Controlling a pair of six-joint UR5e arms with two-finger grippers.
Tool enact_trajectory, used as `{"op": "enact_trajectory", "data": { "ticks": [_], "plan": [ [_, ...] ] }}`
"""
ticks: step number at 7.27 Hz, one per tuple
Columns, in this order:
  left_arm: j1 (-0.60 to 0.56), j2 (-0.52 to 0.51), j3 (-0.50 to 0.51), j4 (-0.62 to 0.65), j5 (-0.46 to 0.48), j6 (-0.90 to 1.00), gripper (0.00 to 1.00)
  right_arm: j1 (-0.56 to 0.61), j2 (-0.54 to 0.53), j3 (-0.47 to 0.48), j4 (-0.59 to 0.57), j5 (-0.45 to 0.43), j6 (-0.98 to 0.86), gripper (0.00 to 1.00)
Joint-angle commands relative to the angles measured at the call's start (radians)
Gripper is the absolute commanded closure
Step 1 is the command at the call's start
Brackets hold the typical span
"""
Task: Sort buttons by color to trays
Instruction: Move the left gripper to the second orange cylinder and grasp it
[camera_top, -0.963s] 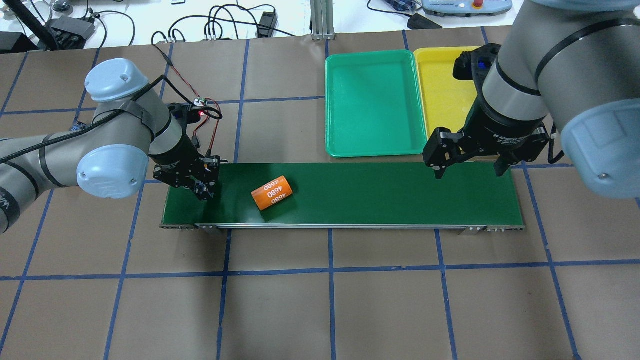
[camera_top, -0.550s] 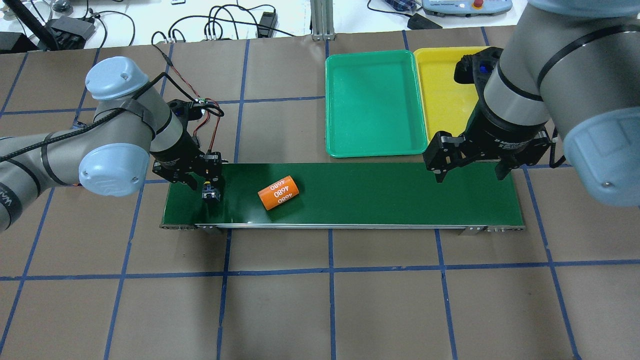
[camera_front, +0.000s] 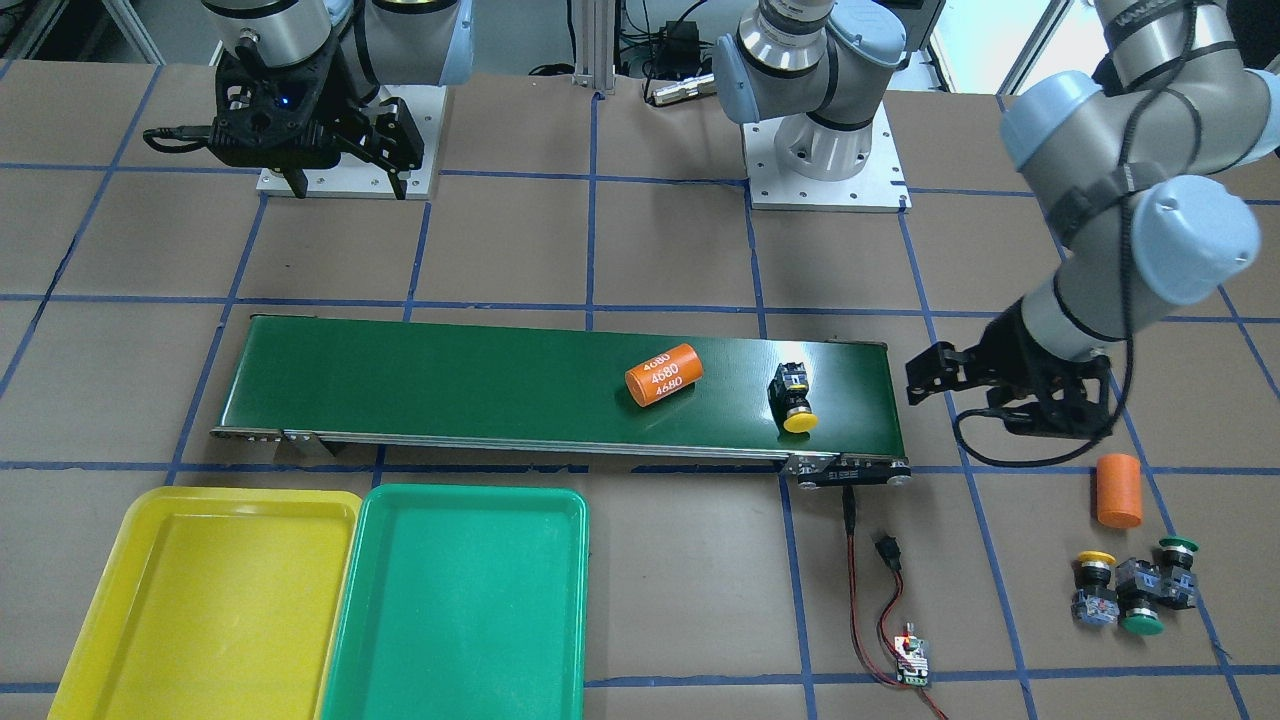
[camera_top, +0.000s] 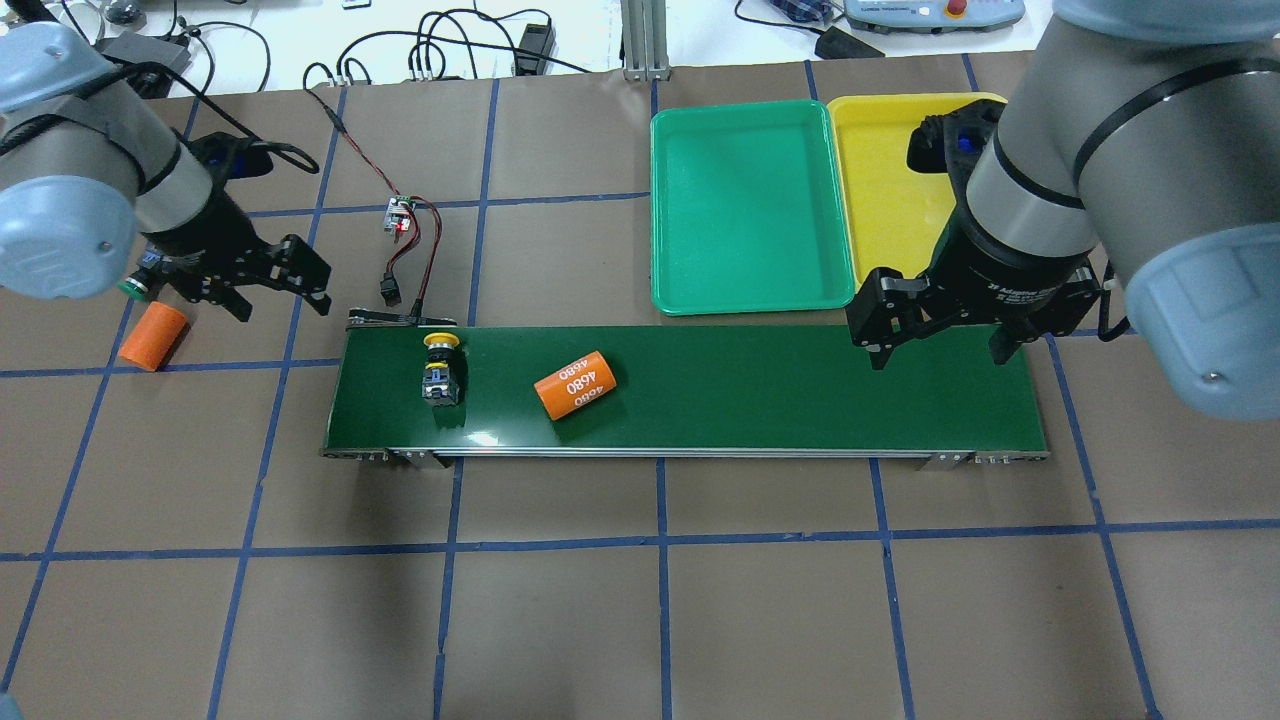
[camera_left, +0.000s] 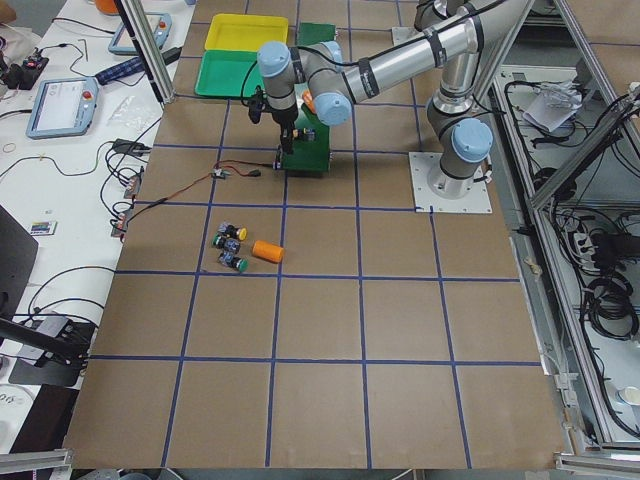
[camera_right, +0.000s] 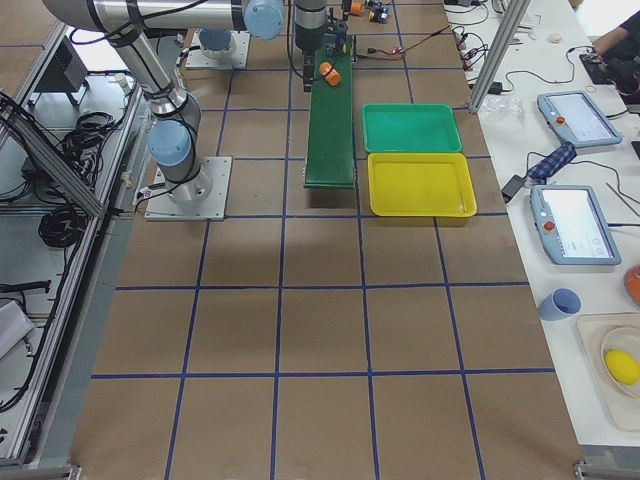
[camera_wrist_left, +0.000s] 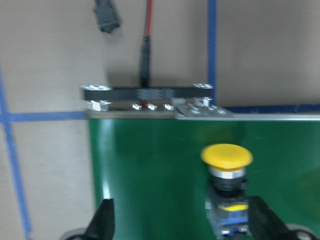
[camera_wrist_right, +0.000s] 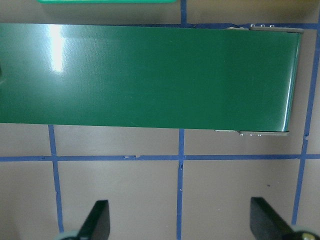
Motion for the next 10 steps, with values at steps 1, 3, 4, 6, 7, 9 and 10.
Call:
{"op": "enact_trajectory", "data": {
  "ticks": [1, 3, 4, 6, 7, 9, 10],
  "plan": [
    [0.162, -0.094, 0.047, 0.048, 0.001, 0.237, 0.0, 0.0, 0.0, 0.0, -0.001, 0.001, 0.0, 0.0],
    [0.196, -0.206, 0.138, 0.081, 0.007, 0.259, 0.0, -0.001, 0.0, 0.0, -0.001, -0.001, 0.0, 0.0],
    [0.202, -0.249, 0.166, 0.087, 0.007, 0.269, 0.0, -0.001, 0.0, 0.003, -0.001, -0.001, -0.001, 0.0],
    [0.215, -0.34, 0.197, 0.159, 0.011, 0.265, 0.0, -0.001, -0.002, 0.005, -0.001, -0.02, -0.002, 0.0],
    [0.215, -0.358, 0.192, 0.168, 0.011, 0.266, 0.0, -0.001, -0.002, 0.005, -0.001, -0.019, -0.002, 0.0],
    [0.213, -0.372, 0.196, 0.162, 0.014, 0.273, 0.0, -0.001, -0.002, 0.006, -0.001, -0.019, -0.001, 0.0],
    [0.212, -0.371, 0.213, 0.158, 0.096, 0.274, 0.0, -0.001, -0.002, 0.006, -0.001, -0.019, 0.0, 0.0]
  ]
}}
